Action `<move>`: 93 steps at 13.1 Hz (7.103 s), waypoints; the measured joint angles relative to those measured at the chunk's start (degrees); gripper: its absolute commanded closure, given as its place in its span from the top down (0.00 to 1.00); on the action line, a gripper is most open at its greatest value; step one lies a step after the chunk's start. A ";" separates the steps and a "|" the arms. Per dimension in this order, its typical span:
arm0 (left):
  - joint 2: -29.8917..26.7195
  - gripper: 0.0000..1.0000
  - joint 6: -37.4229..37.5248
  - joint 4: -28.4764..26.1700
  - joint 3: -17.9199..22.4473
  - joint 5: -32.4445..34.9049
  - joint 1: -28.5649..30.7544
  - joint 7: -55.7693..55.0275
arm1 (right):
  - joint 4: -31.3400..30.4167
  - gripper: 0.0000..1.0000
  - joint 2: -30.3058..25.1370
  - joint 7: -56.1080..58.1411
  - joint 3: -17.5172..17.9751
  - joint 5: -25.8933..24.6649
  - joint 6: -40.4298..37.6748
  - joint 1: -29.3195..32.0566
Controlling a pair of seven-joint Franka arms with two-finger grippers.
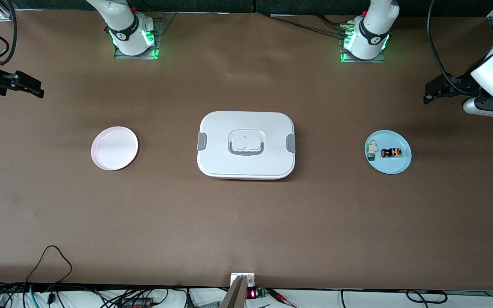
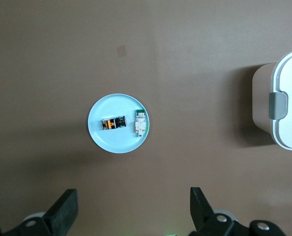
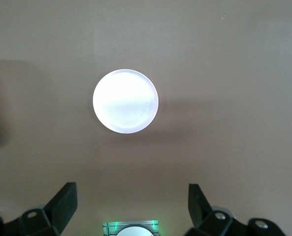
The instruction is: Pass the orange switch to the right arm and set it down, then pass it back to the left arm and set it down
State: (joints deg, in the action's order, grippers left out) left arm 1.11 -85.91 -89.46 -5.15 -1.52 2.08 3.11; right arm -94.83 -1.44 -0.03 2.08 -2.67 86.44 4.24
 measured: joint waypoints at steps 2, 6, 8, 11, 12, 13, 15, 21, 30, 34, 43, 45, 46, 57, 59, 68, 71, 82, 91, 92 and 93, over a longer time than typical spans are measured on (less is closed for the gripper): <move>0.00 1.00 0.00 0.00 0.00 0.00 0.00 -0.02 | 0.00 1.00 0.00 0.00 -0.01 0.00 0.00 0.01; 0.01 1.00 0.01 0.00 0.06 0.00 0.00 -0.15 | 0.00 1.00 0.00 0.00 -0.01 0.00 -0.01 0.01; 0.18 1.00 0.29 -0.02 0.42 0.01 0.12 -0.17 | 0.00 1.00 0.00 0.00 -0.01 0.00 -0.01 0.01; 1.39 1.00 4.36 -0.32 0.66 0.10 0.46 -0.13 | 0.00 1.00 0.00 0.00 -0.01 0.00 -0.01 0.01; 2.44 1.00 5.49 -0.49 0.66 0.14 0.55 -0.13 | 0.00 1.00 0.00 0.00 -0.01 0.00 -0.01 0.01; 3.88 1.00 5.94 -0.71 0.67 0.16 0.97 -0.15 | 0.00 1.00 0.00 0.00 -0.02 0.00 -0.02 0.01; 7.24 1.00 6.01 -0.89 0.72 0.16 2.86 -0.11 | 0.00 1.00 0.00 0.00 -0.03 0.00 -0.02 0.02; 11.48 1.00 -4.05 -8.34 0.41 0.15 4.13 0.04 | 0.00 1.00 0.00 0.00 -0.03 0.00 -0.02 0.02; 12.27 1.00 -35.36 -29.68 0.61 2.89 7.91 1.96 | 0.01 1.00 0.00 0.00 -0.02 0.00 -0.03 0.01; 15.16 1.00 -41.94 -31.22 0.62 2.90 8.90 2.90 | 0.02 1.00 0.00 0.00 -0.02 0.00 -0.03 0.01; 20.64 1.00 -47.08 -31.58 0.52 2.91 9.62 3.14 | 0.01 1.00 0.00 0.00 -0.02 0.00 -0.02 0.01; 21.31 1.00 -47.10 -31.59 0.38 2.91 9.61 3.12 | 0.02 1.00 0.00 0.00 -0.02 0.00 -0.02 0.01; 21.53 1.00 -47.25 -31.61 0.24 2.90 9.60 3.08 | 0.02 1.00 0.00 0.00 -0.02 0.00 -0.02 0.01; 22.68 1.00 -52.94 -35.88 -0.57 2.43 9.57 2.89 | 0.01 1.00 0.16 0.00 -0.03 0.00 -0.03 0.01; 22.68 0.86 -53.00 -35.99 -0.57 2.41 9.57 2.89 | 0.01 1.00 0.16 0.00 -0.03 0.00 -0.03 0.01; 22.60 0.40 -53.07 -35.80 -1.27 2.40 9.57 3.14 | 0.01 1.00 0.16 0.00 -0.03 0.00 -0.02 0.01; 21.64 0.40 -52.02 -35.04 -1.39 2.40 9.57 4.43 | 0.01 1.00 0.16 0.00 -0.03 0.00 -0.02 0.01; 11.06 0.35 -7.36 -19.17 -13.64 -10.42 9.30 -14.46 | 0.08 1.00 0.88 0.88 0.26 0.36 0.01 -0.45; 10.17 0.30 10.23 -3.38 -23.52 -42.64 9.16 -52.85 | 1.72 1.00 2.33 2.35 0.53 25.30 0.49 -1.34; 10.07 0.30 8.86 -1.91 -26.02 -46.85 8.90 -59.04 | 1.69 1.00 3.55 2.36 0.52 28.81 0.86 -1.38; 9.96 0.30 6.02 -1.03 -28.22 -51.21 8.57 -64.70 | 1.67 1.00 5.08 2.42 0.43 32.96 1.42 -1.32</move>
State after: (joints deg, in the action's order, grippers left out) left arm 11.07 -79.89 -90.49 -33.37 -52.73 10.65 -61.59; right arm -93.16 3.64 2.39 2.51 30.29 87.86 2.92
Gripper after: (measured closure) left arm 0.278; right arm 0.000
